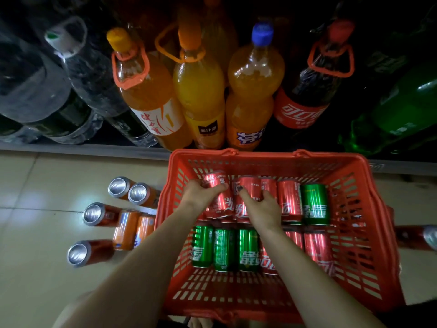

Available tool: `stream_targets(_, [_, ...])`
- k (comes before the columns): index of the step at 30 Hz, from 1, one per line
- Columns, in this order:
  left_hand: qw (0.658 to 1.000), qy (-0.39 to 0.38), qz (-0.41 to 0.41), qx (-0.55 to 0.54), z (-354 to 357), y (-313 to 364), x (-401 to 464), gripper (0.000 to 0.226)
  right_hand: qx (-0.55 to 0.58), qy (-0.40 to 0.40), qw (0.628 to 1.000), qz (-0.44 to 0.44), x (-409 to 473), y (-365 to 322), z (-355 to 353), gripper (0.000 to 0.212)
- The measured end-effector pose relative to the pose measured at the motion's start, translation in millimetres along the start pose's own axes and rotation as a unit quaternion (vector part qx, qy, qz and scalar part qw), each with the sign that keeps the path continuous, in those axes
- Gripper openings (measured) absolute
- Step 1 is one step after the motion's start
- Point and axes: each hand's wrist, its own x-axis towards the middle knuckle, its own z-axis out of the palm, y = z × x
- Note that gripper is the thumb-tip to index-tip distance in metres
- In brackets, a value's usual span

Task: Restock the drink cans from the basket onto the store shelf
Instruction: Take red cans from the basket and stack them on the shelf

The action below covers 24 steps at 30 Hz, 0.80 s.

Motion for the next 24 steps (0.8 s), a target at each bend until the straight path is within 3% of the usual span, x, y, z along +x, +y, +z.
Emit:
stream_targets(3, [0.999,-0.02,-0.025,-0.016,7.3,0.8,1.5,0.053,0.005,-0.011,1.0,-0.003,-1.2,-0.7,1.8,0.041])
stream_targets(6, [0.998,-0.04,-0.035,-0.024,11.2,-6.3,1.9,0.082,0.005,-0.015,1.0,0.006,-0.7,-0.9,4.6,0.046])
stream_targets(8, [0.995,-0.069,-0.053,-0.053,12.2,-11.4,2.0,0.087,0.013,-0.024,0.999,0.02,-0.4,-3.2,5.8,0.043])
stream_targets(12, [0.991,-0.067,-0.068,-0.091,11.7,-11.9,6.4,0.098,0.048,-0.059,0.995,0.063,0.7,-8.8,9.0,0.073])
stream_targets(15, [0.987,-0.083,-0.072,-0.117,9.6,-10.5,4.8,0.09,0.052,-0.078,0.992,0.09,7.5,-10.9,8.5,0.084])
stream_targets(19, [0.986,-0.097,-0.074,-0.117,10.7,-12.2,2.0,0.09,0.117,-0.131,0.973,0.148,23.5,-5.7,1.5,0.118])
stream_targets(24, [0.982,-0.112,-0.098,-0.119,10.3,-18.9,5.6,0.13,0.209,-0.196,0.942,0.176,25.1,-2.5,-8.8,0.086])
